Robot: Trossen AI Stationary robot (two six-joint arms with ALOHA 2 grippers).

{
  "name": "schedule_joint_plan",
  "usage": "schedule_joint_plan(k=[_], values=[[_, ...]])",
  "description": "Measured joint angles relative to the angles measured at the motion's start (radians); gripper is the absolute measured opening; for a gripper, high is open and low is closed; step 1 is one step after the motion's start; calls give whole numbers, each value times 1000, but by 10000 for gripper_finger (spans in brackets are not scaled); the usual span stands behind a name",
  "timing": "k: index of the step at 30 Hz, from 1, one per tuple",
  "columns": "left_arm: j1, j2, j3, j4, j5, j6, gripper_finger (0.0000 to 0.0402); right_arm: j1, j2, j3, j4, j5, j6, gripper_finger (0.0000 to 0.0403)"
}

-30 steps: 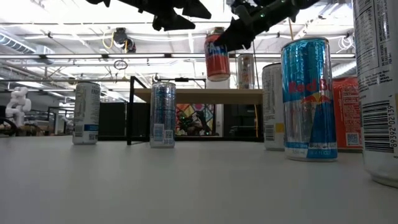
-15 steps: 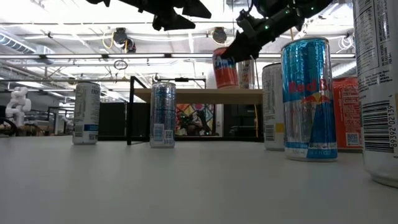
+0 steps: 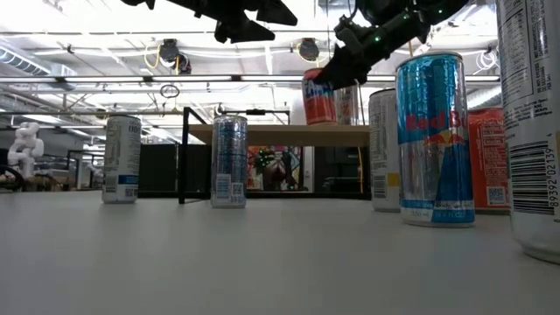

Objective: Place canned beverage on shelf
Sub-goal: Put the middle orange soda can on the shelf

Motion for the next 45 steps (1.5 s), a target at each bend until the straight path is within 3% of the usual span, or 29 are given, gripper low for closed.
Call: schedule_joint_plan(k=[8, 18, 29, 34, 39, 45], values=[[0, 0, 0, 0, 0, 0, 392, -4, -2, 2, -31, 0, 4, 245], [0, 0, 0, -1, 0, -19, 393, -4, -3, -1, -59, 33, 22, 309], [0, 0, 1, -9, 8, -27, 393, -3, -104, -1, -72, 35, 34, 313], [0, 0, 1, -9, 9, -27, 393, 31, -175, 0, -219, 41, 66, 310], [-8, 0, 1, -9, 8, -27, 393, 156, -194, -84, -200, 126, 76, 256], [-25, 0, 1, -5, 7, -27, 393, 257, -185, -217, -13, 250, 27, 119]])
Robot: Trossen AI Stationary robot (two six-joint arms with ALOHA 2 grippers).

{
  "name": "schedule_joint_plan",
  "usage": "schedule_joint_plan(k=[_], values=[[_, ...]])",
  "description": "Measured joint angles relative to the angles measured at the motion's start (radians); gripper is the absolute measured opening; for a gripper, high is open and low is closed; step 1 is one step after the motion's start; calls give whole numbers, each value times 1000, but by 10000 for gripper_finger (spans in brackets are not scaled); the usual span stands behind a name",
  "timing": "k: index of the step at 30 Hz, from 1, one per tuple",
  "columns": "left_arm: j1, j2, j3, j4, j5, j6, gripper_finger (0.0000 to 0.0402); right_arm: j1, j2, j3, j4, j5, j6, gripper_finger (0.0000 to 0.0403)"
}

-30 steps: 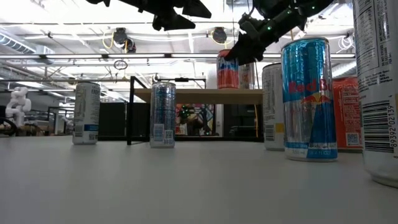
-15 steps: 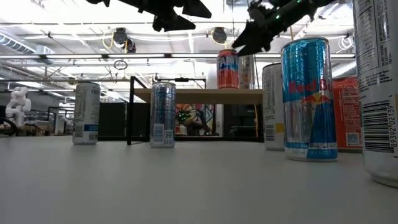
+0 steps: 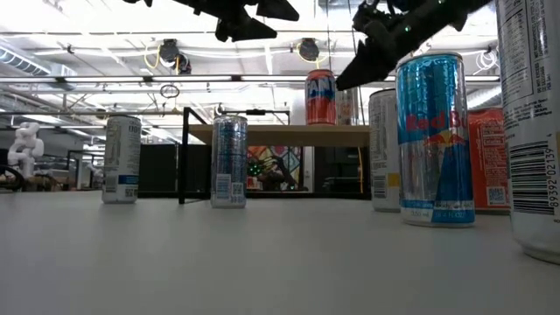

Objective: Place canned beverage on shelf
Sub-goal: Put the middle orange soda can on the shelf

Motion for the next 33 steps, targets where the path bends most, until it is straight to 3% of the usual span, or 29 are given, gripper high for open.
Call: schedule_joint_plan(k=[4, 6, 11, 18, 33], values=[[-2, 0, 0, 3, -4, 0, 393, 22, 0, -40, 68, 72, -31, 28], [-3, 0, 0, 3, -10, 0, 393, 21, 2, -52, 103, 72, -41, 8], [-3, 0, 0, 5, -18, -1, 393, 13, 69, -66, 218, 75, -32, 16], [-4, 0, 0, -3, -37, -1, 393, 15, 149, -66, 270, 202, -37, 3], [-1, 3, 0, -9, -37, 1, 393, 5, 164, -66, 359, 301, -53, 0]])
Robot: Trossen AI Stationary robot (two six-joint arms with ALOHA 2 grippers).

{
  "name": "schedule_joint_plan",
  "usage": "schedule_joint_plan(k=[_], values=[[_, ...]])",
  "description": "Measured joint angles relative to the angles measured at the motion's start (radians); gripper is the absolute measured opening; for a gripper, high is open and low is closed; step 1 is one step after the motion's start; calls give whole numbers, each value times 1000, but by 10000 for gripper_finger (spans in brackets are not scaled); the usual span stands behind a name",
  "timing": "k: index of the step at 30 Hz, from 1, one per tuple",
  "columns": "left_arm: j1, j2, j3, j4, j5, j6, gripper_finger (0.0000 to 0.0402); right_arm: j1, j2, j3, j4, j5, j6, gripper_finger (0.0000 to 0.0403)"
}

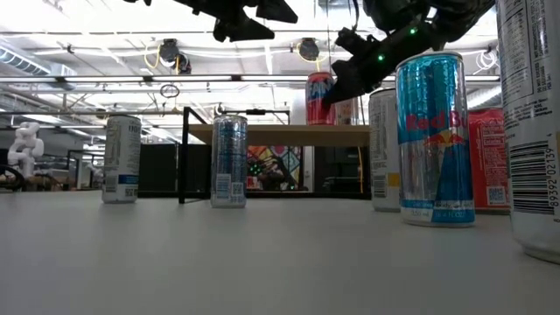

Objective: Place canned beverage on shelf
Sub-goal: Put the middle orange soda can on the shelf

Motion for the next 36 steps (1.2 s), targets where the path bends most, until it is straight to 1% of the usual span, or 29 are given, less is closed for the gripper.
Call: schedule_joint_plan(k=[5, 14, 18, 21, 25, 27, 30, 33, 36], values=[[9, 24, 0, 4, -1, -3, 393, -19, 3, 0, 37, -1, -2, 0], [9, 40, 0, 17, -1, -24, 393, -39, 66, 2, 92, -2, -20, 0], [9, 40, 0, 25, -3, -24, 393, -36, 63, 2, 114, -2, -20, 0], [9, 40, 0, 10, -24, -25, 393, -27, 53, 2, 111, -1, -17, 0], [9, 40, 0, 2, -45, -24, 393, 3, 33, 18, 78, 1, -16, 0], [8, 40, 0, 2, -48, -23, 393, 29, 27, 18, 63, 35, -44, 0], [8, 40, 0, -17, -51, -22, 393, 68, 35, 18, 65, 109, -135, 0], [7, 37, 0, -48, -71, -26, 393, 84, 39, 18, 54, 136, -183, 0], [5, 34, 0, -83, -116, -26, 393, 84, 44, 18, 57, 163, -204, 0]])
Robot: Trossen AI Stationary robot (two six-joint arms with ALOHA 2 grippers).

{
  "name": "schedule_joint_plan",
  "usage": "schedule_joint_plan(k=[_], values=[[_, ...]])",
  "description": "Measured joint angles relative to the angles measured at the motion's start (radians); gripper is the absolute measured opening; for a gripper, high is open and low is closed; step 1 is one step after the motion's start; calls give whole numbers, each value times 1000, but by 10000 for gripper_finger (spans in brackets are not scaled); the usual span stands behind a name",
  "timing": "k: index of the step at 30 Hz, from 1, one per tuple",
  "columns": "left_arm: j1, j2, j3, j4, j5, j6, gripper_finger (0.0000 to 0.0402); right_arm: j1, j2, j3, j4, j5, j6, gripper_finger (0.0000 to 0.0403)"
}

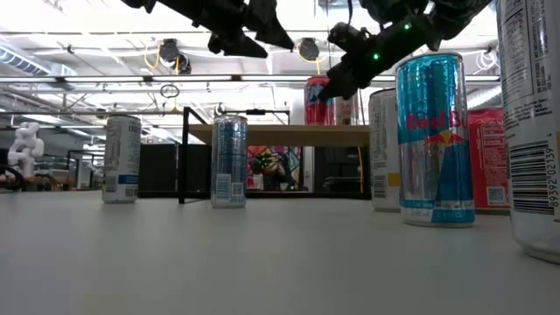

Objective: Place canned beverage on shelf
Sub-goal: Put the middle orange soda can on the shelf

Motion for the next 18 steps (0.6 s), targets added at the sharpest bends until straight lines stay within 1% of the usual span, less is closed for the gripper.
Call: schedule_joint_plan(k=[3, 7, 13, 15, 18], values=[[-3, -15, 0, -43, -39, 0, 393, -11, 10, 0, 10, 0, -11, 0], [-3, -35, 0, -82, -43, 0, 393, -34, 21, 0, 17, -1, -21, 0], [0, -45, 0, -88, -61, 4, 393, -66, 21, 0, 32, -4, -26, 0], [4, -46, 0, -92, -62, 3, 393, -76, 21, 0, 38, -17, -28, 0], [11, -45, 0, -99, -62, 2, 393, -98, 21, 0, 39, -62, -8, 0]])
